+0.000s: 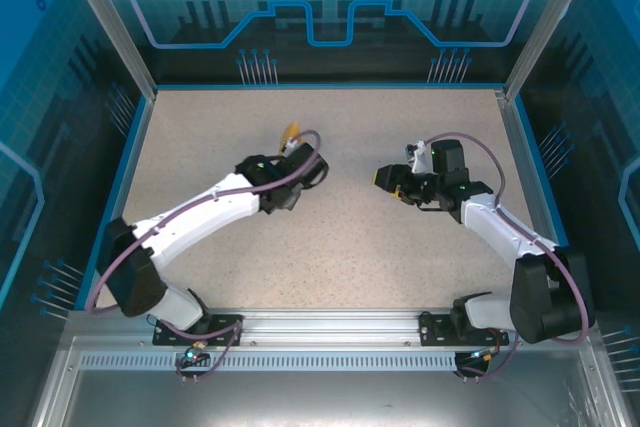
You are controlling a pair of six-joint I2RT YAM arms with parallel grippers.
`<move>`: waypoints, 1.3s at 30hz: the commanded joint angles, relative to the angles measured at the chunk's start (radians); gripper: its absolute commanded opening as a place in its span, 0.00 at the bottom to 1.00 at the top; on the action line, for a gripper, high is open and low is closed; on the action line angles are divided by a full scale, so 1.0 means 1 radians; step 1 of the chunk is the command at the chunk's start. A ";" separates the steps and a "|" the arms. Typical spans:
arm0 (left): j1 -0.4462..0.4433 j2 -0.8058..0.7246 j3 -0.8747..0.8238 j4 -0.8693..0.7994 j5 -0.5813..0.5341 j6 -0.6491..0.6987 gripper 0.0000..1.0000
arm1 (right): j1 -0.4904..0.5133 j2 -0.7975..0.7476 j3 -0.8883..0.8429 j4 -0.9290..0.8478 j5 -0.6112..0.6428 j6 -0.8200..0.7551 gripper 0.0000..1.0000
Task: Fold a paper plane with a square sheet of paper (pick it up from the middle)
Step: Turn over the paper at the center of the table, then fold the wing for the fifth time at the center of the table.
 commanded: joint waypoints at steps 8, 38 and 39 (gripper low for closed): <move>-0.278 0.408 0.079 -0.125 -0.304 0.002 0.00 | -0.082 -0.052 -0.011 -0.067 -0.019 -0.052 0.57; -0.227 0.129 -0.025 0.145 0.647 0.016 0.60 | 0.042 -0.009 -0.051 -0.028 -0.020 0.000 0.56; -0.199 0.105 -0.035 0.134 0.691 -0.006 0.59 | 0.075 -0.013 -0.061 -0.020 -0.004 0.014 0.56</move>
